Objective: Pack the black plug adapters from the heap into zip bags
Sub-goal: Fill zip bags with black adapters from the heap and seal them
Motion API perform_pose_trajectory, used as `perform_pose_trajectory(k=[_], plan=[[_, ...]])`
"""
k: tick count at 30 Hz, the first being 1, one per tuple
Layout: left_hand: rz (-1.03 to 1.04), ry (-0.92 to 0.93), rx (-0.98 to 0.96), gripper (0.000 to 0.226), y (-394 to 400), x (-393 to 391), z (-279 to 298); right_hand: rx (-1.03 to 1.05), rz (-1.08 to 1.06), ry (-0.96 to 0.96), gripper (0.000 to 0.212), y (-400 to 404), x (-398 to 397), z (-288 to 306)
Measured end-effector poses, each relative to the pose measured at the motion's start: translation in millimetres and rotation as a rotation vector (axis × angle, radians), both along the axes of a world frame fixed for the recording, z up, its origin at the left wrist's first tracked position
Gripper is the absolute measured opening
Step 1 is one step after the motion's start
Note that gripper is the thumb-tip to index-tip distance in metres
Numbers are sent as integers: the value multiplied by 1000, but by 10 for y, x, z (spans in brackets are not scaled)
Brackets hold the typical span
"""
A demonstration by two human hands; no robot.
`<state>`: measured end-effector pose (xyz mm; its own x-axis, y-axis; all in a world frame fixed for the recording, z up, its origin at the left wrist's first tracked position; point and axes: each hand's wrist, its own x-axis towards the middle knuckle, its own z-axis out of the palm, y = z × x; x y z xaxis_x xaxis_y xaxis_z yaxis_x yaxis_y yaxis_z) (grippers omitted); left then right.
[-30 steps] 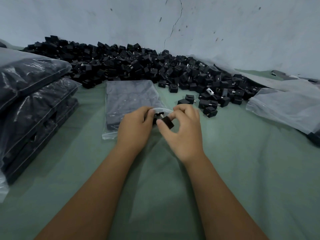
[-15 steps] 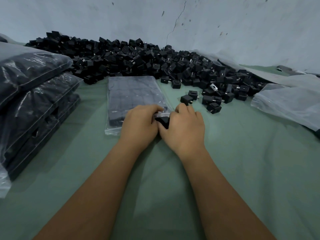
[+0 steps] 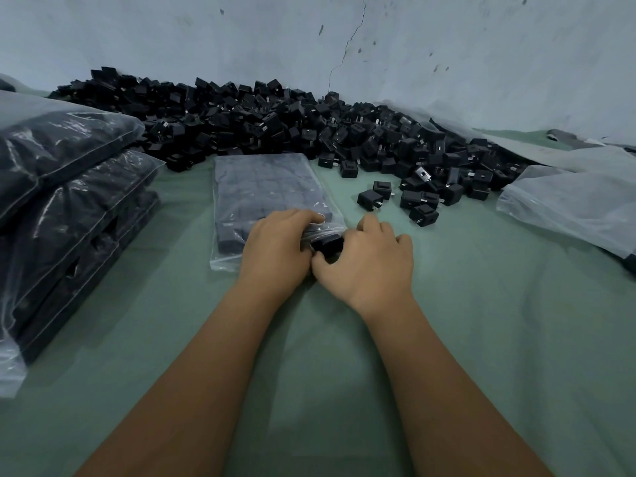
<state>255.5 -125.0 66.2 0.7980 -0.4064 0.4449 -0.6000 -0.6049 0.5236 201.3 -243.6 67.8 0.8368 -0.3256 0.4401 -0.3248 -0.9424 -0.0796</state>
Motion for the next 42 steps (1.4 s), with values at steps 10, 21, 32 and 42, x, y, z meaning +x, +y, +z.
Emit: perform_pose_trajectory(k=[10,21,32,42], plan=[[-20,-18,-17,41,1,4,-3,-51,-41,-29,42,11,55,-12],[-7,-18,-26,36,-3,-1,-14,-51,-41,-60,41,15,59,-15],[13,-29,-13,39,-1,-30,5,12,77,-48,42,-64,66,-32],[33,-49,46,42,-4,-45,20,124,69,-103,20,-167,31,-30]])
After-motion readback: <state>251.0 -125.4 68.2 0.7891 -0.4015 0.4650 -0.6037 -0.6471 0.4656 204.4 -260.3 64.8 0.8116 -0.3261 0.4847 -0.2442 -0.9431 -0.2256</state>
